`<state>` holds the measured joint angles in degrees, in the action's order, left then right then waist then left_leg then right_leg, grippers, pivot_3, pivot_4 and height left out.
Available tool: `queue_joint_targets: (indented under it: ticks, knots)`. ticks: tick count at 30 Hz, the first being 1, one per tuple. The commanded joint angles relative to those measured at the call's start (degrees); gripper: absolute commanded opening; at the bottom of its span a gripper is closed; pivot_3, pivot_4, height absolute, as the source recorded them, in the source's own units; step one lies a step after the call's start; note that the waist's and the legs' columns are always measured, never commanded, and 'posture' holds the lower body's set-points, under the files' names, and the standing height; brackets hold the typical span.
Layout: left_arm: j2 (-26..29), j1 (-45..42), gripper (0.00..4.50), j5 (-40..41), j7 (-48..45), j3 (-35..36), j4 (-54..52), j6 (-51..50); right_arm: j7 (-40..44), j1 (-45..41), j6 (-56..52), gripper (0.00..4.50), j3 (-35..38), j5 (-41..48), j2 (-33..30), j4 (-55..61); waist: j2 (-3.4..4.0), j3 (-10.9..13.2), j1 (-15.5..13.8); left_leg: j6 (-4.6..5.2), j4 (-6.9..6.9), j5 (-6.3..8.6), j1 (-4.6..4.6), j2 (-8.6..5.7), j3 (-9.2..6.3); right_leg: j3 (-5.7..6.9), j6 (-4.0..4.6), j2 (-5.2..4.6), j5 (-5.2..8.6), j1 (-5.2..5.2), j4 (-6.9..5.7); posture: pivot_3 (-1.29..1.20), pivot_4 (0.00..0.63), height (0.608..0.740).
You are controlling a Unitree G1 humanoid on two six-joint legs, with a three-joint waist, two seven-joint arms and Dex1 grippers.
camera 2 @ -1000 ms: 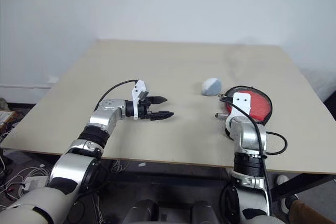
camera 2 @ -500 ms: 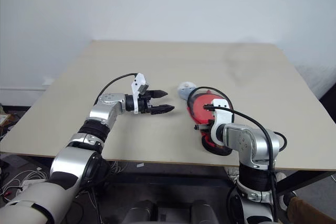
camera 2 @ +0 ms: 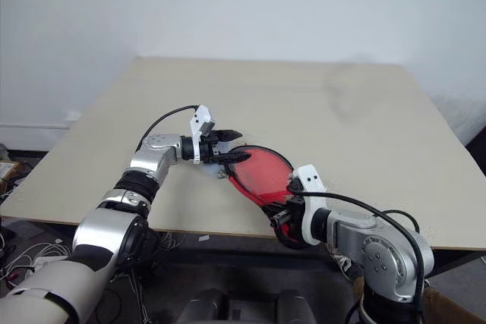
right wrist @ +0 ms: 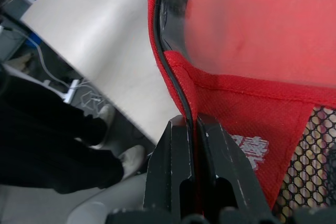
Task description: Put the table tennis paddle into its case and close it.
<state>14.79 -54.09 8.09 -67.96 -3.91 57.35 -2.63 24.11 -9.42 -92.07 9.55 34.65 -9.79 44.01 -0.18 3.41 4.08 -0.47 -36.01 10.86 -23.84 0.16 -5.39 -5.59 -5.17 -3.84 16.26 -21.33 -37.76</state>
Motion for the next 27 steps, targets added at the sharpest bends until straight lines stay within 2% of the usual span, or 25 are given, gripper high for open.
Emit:
queue_joint_targets:
  ticks: [1, 4, 11, 17, 23, 27]
  knots:
    - [-0.10, -2.38, 4.50, -0.17, -0.27, 0.57, -0.21, 1.08, -1.04, -0.61, -0.43, 0.25, 0.09, 1.21, 0.56, 1.78, 0.00, 0.00, -0.01, 0.00, 0.00, 0.00, 0.00, 0.00, 0.01, 0.00, 0.00, 0.00, 0.00, 0.00, 0.00, 0.00, 0.000, 0.740]
    - [-0.14, -2.87, 4.50, -0.46, -0.36, 0.70, 0.17, 1.20, -2.46, -0.90, -0.40, 0.99, -0.43, 0.07, 0.08, 0.58, 0.00, 0.00, -0.01, 0.00, 0.00, 0.00, 0.00, 0.00, 0.00, 0.00, 0.00, 0.00, 0.00, 0.00, 0.00, 0.00, 0.000, 0.740]
    - [0.40, -3.83, 4.50, -0.56, -0.04, 1.13, 1.08, 1.81, -0.46, -1.88, 4.89, 3.37, 1.17, 2.72, -0.18, 1.79, -0.01, 0.01, -0.03, 0.00, -0.02, 0.00, 0.00, -0.01, 0.01, 0.00, 0.00, -0.01, 0.00, 0.01, 0.00, 0.00, 0.000, 0.740]
    - [2.41, -4.86, 4.50, -0.14, 0.61, 2.48, 1.86, 1.25, -1.83, -4.09, 20.16, 3.37, 2.95, 0.16, 0.04, -2.66, -0.02, 0.01, -0.01, 0.00, -0.01, 0.00, 0.00, 0.00, 0.01, 0.01, -0.01, -0.01, 0.01, 0.00, 0.01, 0.00, 0.000, 0.740]
    - [8.70, -6.59, 4.50, -1.68, -0.58, 2.00, 3.53, 0.59, -5.65, -6.39, 31.64, 3.37, -2.81, -5.84, 1.38, -14.46, -0.02, 0.01, 0.10, 0.00, 0.02, 0.00, 0.02, 0.02, 0.02, 0.00, 0.00, 0.02, 0.00, -0.04, -0.01, 0.00, 0.000, 0.740]
    - [12.44, -6.16, 4.50, -2.64, -4.53, 0.52, 2.66, -3.44, -6.85, -7.15, 36.59, 3.37, -7.62, -8.90, 2.51, -20.06, -0.02, 0.01, 0.06, 0.00, 0.04, 0.00, 0.01, 0.01, 0.02, 0.00, 0.00, 0.01, 0.00, -0.04, 0.00, 0.00, 0.000, 0.740]
